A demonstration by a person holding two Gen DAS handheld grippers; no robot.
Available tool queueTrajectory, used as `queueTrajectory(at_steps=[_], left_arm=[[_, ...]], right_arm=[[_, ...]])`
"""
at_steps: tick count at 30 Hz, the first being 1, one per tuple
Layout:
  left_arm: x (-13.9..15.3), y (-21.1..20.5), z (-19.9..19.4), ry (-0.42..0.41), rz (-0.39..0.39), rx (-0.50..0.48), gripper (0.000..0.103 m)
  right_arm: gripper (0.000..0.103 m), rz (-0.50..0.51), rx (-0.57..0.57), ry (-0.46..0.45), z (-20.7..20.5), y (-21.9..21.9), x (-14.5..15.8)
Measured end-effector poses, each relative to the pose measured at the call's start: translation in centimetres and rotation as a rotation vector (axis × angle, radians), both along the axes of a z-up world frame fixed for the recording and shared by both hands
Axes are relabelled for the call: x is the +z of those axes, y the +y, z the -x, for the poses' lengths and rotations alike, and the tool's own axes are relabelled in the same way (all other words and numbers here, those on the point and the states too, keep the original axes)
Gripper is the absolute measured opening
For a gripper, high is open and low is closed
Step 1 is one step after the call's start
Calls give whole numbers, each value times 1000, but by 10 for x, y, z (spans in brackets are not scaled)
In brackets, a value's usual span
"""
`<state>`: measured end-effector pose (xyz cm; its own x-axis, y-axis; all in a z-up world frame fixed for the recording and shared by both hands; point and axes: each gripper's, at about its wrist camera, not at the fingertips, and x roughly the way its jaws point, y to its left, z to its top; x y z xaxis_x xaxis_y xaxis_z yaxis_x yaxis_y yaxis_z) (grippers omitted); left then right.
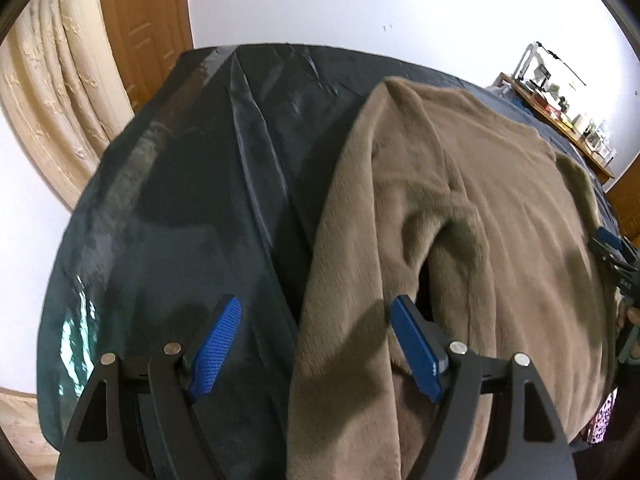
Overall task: Fold clothes
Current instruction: 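Lay the sweater flat on the bed and open both grippers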
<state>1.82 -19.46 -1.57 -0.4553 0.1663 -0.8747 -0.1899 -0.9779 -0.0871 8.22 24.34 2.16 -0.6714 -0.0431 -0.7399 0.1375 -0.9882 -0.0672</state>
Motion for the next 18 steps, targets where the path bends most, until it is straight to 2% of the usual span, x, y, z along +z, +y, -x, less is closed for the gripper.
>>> queueTrajectory(at_steps=[5,6,8,9,10,11,12,16,18], left_arm=[[-21,6,0,-24,8,-13,79],[-25,7,1,-32,5,-16,69],[-26,9,2,-50,-16,-17,54],[-25,9,2,-53,-22,-14,42],[-21,9,4,-47,-3,-2,35],[-17,9,6,-41,15,10,20],[-13,8,8,-31,39,25,17],[18,-9,24,96,200,157,15],[36,-19,40,145,240,211,15]], right_arm=[[77,3,-23,0,2,3,-13],[77,2,-28,3,2,4,-14],[77,10,-37,10,0,6,-13],[77,14,-42,13,0,7,-13],[77,17,-46,13,-1,8,-14],[77,18,-50,13,-1,9,-15],[77,16,-52,10,0,9,-16],[77,11,-58,4,1,12,-18],[77,8,-61,3,2,12,-19]])
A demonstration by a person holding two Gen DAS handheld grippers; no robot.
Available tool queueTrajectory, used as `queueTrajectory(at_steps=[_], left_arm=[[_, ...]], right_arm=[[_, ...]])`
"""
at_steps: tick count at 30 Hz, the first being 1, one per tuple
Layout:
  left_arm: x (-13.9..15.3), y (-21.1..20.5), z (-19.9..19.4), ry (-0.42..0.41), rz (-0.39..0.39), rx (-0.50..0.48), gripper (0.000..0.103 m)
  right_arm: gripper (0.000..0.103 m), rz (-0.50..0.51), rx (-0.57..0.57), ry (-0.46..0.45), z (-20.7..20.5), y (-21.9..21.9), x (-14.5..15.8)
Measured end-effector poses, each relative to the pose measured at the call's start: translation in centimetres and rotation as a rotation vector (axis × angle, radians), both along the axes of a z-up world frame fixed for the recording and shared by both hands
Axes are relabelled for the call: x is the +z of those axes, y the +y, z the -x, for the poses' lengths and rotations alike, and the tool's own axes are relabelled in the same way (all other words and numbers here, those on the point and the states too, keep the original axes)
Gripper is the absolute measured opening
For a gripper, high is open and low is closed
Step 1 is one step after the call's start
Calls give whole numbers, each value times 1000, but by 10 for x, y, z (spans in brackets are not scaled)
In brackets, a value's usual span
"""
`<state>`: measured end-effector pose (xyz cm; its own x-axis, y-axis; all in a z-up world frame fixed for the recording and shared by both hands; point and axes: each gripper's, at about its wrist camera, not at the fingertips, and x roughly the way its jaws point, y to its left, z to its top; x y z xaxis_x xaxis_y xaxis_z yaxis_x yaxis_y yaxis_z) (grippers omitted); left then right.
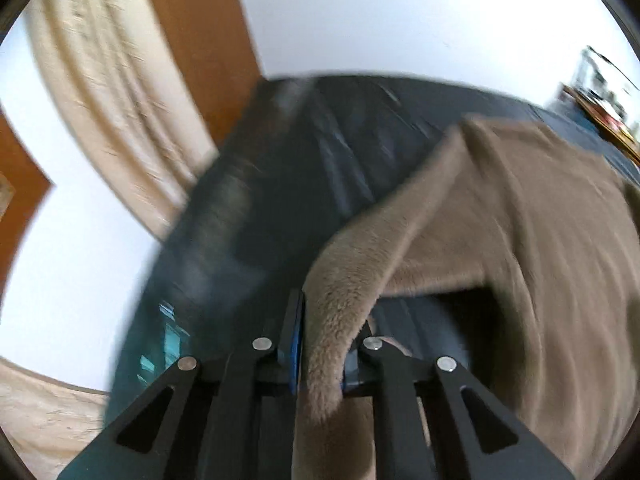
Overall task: Fold clothes
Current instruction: 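Lay the sweater flat on the bed and open both grippers, then smooth the sweater body flat with both grippers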
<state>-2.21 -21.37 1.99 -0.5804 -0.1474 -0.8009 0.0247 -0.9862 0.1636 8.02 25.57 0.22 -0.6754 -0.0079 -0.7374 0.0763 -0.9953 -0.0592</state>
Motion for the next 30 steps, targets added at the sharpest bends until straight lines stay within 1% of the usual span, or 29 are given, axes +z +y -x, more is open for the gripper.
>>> queueTrajectory(at_steps=[2,3,5,6,8,9,13,14,15,16,17,18,19,22,24,28,30], left_arm=[[9,-2,15,31,55,27,15],[10,-1,22,45,104,43,15],[7,3,35,71,239,85,15],[2,2,43,59,275,97,16],[-8,-7,53,-4,241,111,17],[-15,-11,57,-36,207,121,17],[-19,-14,49,-36,173,118,17],[-18,-16,45,-37,176,119,22],[-16,-19,41,-39,184,126,33],[-14,-24,37,-39,191,140,41],[-12,-31,31,-38,195,154,54],[-10,-40,20,-30,190,166,58],[-8,-43,19,-22,179,174,59],[7,-46,12,6,89,185,60],[18,-37,10,27,38,163,61],[40,13,9,93,5,50,62],[50,40,10,123,-3,-8,67]], right_arm=[[77,0,-4,-5,1,1,-1],[77,1,-8,-10,1,2,-2],[77,2,-14,-16,2,4,-2],[77,1,-17,-18,2,5,-3],[77,-3,-19,-26,4,5,-4],[77,-6,-20,-31,5,6,-5],[77,-14,-19,-39,6,7,-6],[77,-15,-19,-42,6,7,-6],[78,-16,-18,-48,7,7,-7],[78,-18,-17,-52,8,7,-8],[79,-23,-16,-54,8,6,-8],[79,-27,-14,-56,8,6,-9],[80,-31,-14,-56,8,5,-9],[80,-30,-14,-57,8,5,-10],[80,-28,-14,-59,9,4,-10],[81,-34,-12,-61,9,2,-10],[81,-31,-11,-60,9,3,-10]])
